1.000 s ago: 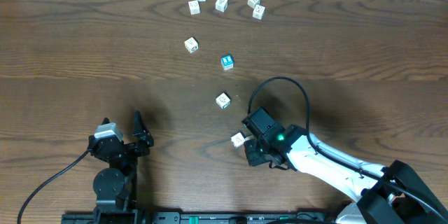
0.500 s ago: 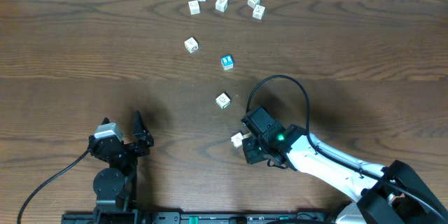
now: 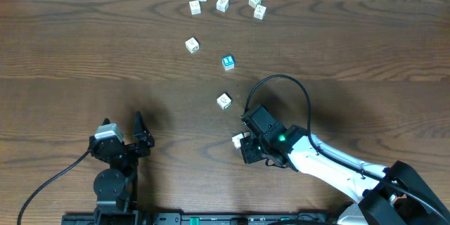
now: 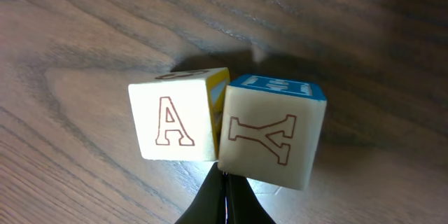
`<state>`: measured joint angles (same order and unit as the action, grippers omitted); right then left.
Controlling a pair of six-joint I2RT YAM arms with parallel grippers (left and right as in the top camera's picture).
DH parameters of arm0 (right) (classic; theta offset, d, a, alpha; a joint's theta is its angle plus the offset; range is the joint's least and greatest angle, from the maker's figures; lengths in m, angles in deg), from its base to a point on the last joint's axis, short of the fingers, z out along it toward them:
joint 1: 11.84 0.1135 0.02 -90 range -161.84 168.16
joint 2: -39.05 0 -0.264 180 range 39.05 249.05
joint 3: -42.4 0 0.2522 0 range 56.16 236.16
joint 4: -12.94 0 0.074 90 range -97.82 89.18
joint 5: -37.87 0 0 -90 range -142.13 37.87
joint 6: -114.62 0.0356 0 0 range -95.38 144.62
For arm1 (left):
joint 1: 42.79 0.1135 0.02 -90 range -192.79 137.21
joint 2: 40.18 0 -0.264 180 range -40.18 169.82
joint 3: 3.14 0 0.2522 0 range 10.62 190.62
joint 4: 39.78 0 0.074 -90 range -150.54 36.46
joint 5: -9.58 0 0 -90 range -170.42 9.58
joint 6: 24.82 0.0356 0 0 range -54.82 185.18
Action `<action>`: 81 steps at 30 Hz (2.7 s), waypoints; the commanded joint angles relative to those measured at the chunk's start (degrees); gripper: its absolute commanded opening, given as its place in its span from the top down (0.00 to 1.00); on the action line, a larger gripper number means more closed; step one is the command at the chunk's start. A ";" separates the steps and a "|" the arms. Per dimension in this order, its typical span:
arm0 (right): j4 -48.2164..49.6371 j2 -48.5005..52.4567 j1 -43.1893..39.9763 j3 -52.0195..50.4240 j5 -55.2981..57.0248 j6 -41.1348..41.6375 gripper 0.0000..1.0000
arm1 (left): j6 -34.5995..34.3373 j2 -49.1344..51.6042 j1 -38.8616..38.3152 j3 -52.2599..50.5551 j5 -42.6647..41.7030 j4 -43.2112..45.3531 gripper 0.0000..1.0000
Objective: Lift 5 blocks
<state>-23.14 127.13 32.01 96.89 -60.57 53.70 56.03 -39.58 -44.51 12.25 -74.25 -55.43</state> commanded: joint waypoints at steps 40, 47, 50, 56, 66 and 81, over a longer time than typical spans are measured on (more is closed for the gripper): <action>2.10 -0.37 6.12 -0.24 -0.79 -2.25 0.99 | 0.35 -0.33 -0.13 -1.40 0.66 -1.73 0.21; 8.24 -0.09 5.70 -0.24 -3.45 -7.41 0.99 | 0.35 -0.33 -0.13 -1.40 0.66 -1.73 0.21; 8.31 0.92 4.33 -0.24 -3.43 -8.00 0.99 | 0.35 -0.33 -0.13 -1.40 0.66 -1.73 0.21; 9.33 3.15 2.21 -0.24 -4.37 -10.19 0.99 | 0.35 -0.33 -0.13 -1.40 0.66 -1.73 0.21; 10.08 3.48 -0.76 -0.22 -5.35 -13.51 0.99 | 0.35 -0.33 -0.13 -1.40 0.66 -1.73 0.21; 7.17 3.43 0.20 -0.22 -9.84 -16.65 0.99 | 0.35 -0.33 -0.13 -1.40 0.66 -1.73 0.21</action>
<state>-15.14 130.21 31.25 96.80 -68.88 38.78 56.03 -39.58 -44.51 12.25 -74.25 -55.43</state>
